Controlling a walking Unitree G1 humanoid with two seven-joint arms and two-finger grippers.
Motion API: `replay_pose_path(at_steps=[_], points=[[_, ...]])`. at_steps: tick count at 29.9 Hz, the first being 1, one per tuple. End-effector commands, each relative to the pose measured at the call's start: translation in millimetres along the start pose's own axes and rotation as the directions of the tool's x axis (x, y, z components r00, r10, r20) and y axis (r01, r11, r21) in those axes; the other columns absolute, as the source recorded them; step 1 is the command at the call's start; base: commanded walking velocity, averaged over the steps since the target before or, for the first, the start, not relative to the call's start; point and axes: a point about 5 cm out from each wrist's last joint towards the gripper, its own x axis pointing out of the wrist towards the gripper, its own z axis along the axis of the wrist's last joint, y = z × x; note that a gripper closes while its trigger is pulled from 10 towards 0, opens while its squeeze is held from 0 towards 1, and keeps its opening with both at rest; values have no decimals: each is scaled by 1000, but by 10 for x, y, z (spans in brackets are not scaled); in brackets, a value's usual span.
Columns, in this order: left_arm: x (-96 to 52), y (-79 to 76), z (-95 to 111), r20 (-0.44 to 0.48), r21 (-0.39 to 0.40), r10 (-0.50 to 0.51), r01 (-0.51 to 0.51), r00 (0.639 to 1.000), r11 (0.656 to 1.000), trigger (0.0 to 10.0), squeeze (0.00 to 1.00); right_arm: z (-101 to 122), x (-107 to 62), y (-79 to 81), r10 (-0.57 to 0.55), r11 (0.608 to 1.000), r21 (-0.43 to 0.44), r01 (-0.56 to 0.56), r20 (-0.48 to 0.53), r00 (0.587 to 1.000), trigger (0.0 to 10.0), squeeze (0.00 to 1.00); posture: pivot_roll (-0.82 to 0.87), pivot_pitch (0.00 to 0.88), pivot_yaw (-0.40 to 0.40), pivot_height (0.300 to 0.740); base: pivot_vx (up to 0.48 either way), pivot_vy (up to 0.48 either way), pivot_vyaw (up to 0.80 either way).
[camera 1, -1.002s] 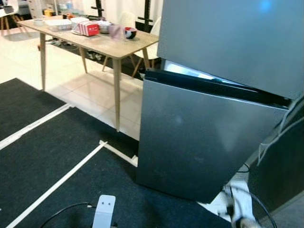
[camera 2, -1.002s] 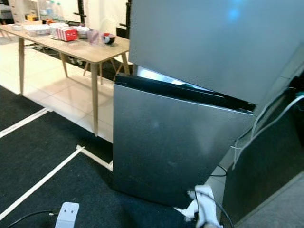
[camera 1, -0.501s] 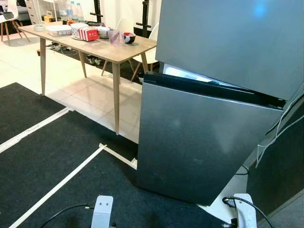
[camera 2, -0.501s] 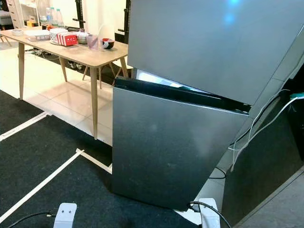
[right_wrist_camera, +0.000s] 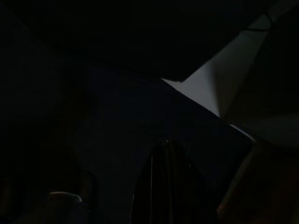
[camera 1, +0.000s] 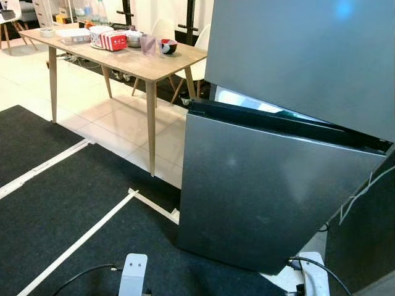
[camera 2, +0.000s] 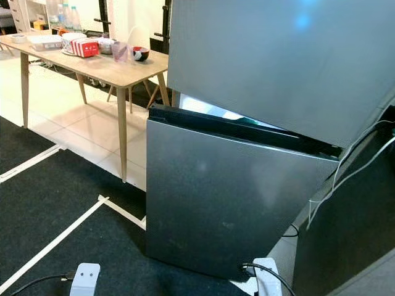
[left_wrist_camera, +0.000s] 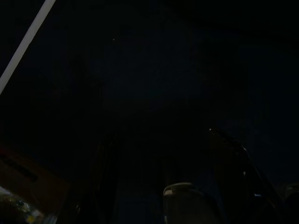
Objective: Restocking fridge
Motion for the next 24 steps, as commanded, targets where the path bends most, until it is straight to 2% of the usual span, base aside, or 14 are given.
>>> replay_pose_path(at_steps=[1, 6, 8, 24], points=[[-3, -38, -21, -6, 4, -15, 15, 1000, 1000, 10000, 0, -36, -10, -33, -12, 1000, 16, 12, 4, 1000, 10000, 0, 18, 0, -102, 738, 251, 0, 0], [-4, -33, -19, -3, 10, -18, 18, 1000, 1000, 10000, 0, -34, -13, -58, -15, 999, 45, 15, 7, 1000, 10000, 0, 18, 0, -98, 738, 247, 0, 0], [-4, -32, -17, -2, 14, -19, 19, 1000, 1000, 10000, 0, -36, -15, -66, -15, 999, 48, 14, 7, 1000, 10000, 0, 17, 0, -96, 738, 247, 0, -569], [-7, -27, -24, -4, 38, -30, 30, 1000, 999, 10000, 0, -94, -34, -139, -24, 996, 84, 24, 1, 1000, 10000, 0, 17, 0, -92, 738, 215, 0, -799]])
